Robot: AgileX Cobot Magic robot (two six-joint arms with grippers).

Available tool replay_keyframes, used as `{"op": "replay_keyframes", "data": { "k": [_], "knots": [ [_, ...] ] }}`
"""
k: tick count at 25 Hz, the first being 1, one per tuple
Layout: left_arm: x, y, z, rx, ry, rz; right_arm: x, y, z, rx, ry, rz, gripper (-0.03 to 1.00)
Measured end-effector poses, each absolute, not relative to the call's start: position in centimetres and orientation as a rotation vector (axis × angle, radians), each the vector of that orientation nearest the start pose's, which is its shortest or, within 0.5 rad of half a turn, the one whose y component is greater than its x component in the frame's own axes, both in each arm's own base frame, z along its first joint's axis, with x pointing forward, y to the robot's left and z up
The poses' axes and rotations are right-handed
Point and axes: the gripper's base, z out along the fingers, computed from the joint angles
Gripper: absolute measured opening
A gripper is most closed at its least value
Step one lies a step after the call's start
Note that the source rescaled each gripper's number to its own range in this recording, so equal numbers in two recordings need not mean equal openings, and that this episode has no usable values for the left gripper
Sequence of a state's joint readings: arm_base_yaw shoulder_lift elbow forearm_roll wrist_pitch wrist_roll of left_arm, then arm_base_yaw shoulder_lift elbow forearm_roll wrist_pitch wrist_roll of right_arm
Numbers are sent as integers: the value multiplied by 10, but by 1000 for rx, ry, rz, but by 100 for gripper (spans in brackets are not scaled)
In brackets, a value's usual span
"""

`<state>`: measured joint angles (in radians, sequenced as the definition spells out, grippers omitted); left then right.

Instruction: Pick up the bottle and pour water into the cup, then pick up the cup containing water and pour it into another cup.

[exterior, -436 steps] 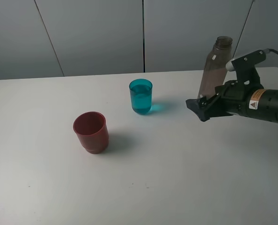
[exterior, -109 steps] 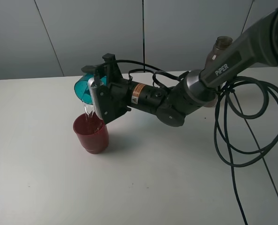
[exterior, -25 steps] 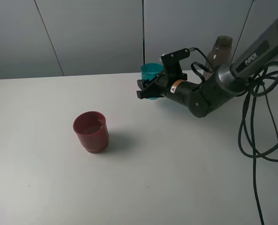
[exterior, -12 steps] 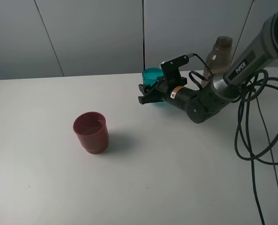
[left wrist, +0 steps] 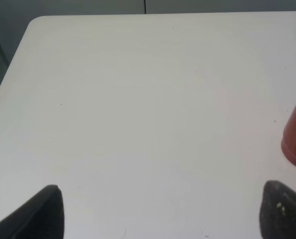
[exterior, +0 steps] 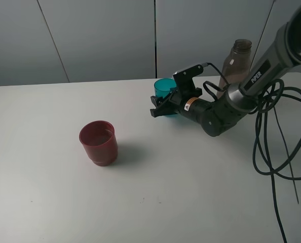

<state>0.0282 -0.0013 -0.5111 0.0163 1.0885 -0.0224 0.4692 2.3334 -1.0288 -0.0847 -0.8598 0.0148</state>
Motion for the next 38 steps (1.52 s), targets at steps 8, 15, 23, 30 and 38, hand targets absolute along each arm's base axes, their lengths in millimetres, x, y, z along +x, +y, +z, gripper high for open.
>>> {"op": "replay_keyframes", "data": {
  "k": [8, 15, 23, 30, 38],
  "knots": [
    [-8, 1, 278, -53, 2059, 23, 368, 193, 41, -535, 1871, 347, 15],
    [-8, 1, 278, -53, 2059, 23, 368, 193, 41, -535, 1871, 347, 19],
    [-8, 1, 278, -53, 2059, 23, 367, 192, 54, -571, 1975, 316, 98],
    [-8, 1, 278, -53, 2059, 23, 365, 191, 66, -601, 2026, 297, 99],
    [-8, 1, 278, -49, 2059, 26, 342, 179, 80, -620, 2068, 286, 99]
  ]
}}
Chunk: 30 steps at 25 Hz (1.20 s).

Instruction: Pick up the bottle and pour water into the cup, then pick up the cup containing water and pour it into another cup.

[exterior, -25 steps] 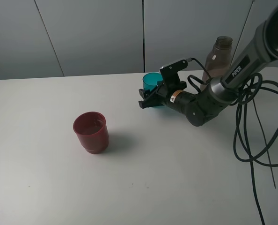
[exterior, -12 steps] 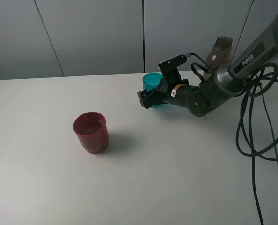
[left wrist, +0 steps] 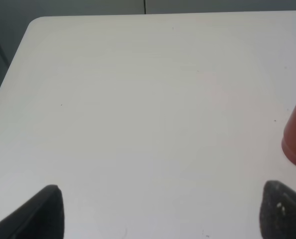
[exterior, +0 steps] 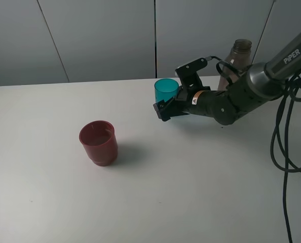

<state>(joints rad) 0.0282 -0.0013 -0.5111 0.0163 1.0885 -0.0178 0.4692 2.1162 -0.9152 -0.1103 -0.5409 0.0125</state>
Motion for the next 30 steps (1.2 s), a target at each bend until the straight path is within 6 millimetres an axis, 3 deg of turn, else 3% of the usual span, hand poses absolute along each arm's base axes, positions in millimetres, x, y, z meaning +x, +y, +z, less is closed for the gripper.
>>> {"op": "replay_keyframes", "data": {
  "k": [7, 16, 23, 30],
  "knots": [
    [-8, 1, 278, -49, 2059, 26, 312, 163, 110, -638, 2103, 268, 99],
    [-8, 1, 278, -50, 2059, 25, 269, 136, 202, -666, 2198, 178, 99],
    [-8, 1, 278, -50, 2059, 25, 210, 101, 272, -641, 2264, 114, 99],
    [-8, 1, 278, -50, 2059, 25, 142, 65, 311, -590, 2325, 116, 99]
  ]
}}
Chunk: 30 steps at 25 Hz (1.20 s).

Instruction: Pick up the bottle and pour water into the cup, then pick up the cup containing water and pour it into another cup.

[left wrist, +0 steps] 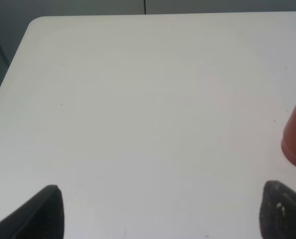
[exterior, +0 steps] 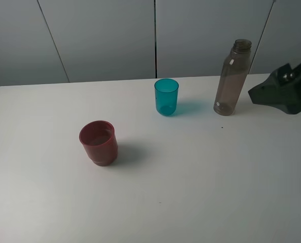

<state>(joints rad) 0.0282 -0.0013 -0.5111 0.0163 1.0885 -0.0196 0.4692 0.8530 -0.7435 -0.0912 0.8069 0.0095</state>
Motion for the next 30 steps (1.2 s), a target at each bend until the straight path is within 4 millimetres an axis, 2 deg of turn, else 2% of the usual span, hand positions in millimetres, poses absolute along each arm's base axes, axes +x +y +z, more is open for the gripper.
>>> {"op": "replay_keyframes", "data": {
  "k": [3, 11, 14, 27, 30],
  "knots": [
    [-8, 1, 278, -50, 2059, 25, 117, 53, 316, -578, 2319, 118, 99],
    [-8, 1, 278, -50, 2059, 25, 69, 30, 289, -555, 2304, 162, 99],
    [-8, 1, 278, -50, 2059, 25, 57, 26, 283, -538, 2269, 205, 99],
    [-8, 1, 278, -50, 2059, 25, 24, 14, 292, -393, 2059, 364, 99],
    [-8, 1, 278, -50, 2059, 25, 16, 10, 287, -402, 2093, 356, 99]
  ]
}}
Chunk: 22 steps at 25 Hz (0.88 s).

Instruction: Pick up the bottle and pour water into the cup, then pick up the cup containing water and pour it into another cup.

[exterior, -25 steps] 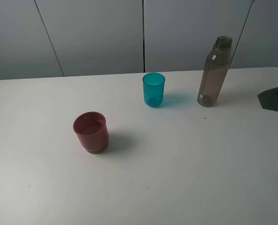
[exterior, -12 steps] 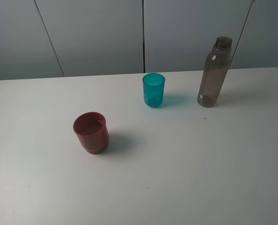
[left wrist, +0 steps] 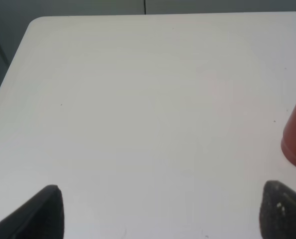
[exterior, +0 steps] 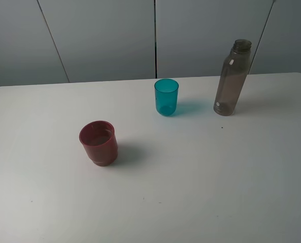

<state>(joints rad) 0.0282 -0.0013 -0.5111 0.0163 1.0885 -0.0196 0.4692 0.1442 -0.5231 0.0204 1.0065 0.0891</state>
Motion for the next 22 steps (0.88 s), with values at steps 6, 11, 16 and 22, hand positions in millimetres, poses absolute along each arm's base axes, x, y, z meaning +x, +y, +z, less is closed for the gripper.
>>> {"op": "replay_keyframes", "data": {
  "k": [6, 11, 16, 22],
  "knots": [
    [-8, 1, 278, -50, 2059, 25, 11, 5, 278, -418, 2162, 314, 99],
    [-8, 1, 278, -50, 2059, 25, 6, 2, 278, -406, 2122, 310, 99],
    [-8, 1, 278, -52, 2059, 24, 5, 1, 278, -262, 2134, 233, 99],
    [-8, 1, 278, -52, 2059, 24, 5, 0, 278, -61, 2141, 122, 99]
  ]
}}
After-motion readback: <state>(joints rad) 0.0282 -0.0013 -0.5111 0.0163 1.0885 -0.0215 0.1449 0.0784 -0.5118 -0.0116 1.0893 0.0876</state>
